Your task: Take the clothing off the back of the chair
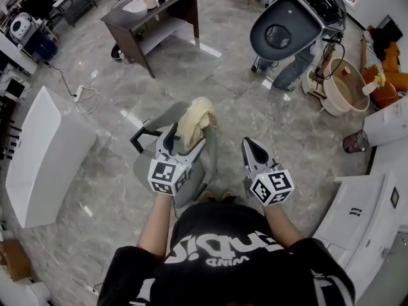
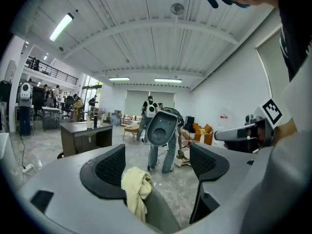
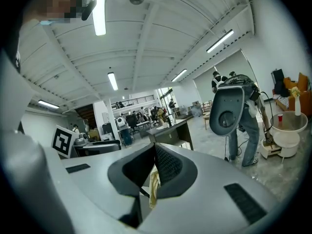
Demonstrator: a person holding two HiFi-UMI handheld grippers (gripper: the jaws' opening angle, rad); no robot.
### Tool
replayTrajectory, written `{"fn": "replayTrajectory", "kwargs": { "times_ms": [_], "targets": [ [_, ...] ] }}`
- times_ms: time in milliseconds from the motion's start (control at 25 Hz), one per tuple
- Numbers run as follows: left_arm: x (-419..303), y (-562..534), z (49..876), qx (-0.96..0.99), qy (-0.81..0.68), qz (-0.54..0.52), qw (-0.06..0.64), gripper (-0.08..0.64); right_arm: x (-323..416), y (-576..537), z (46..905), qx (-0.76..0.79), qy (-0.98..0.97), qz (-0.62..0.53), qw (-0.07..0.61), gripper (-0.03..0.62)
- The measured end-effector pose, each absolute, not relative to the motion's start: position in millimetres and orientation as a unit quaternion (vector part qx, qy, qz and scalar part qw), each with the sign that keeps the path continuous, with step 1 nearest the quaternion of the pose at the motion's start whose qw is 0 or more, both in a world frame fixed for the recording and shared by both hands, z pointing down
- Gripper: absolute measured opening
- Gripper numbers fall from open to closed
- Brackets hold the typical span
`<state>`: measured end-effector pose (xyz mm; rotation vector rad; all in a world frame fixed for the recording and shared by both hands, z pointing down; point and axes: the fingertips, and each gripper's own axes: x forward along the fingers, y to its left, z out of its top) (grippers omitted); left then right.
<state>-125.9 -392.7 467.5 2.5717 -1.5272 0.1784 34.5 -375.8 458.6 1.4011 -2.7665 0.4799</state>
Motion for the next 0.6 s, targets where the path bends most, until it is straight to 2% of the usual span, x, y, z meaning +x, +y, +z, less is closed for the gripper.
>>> {"fn": "replayTrajectory", "kwargs": {
  "times_ms": [600],
  "targets": [
    [-124,-483,611,0.839,-0.497,0.183,0.126,0.403,41,-388,466,0.452,-0.877,0.162,0.022,0.014]
  ]
}}
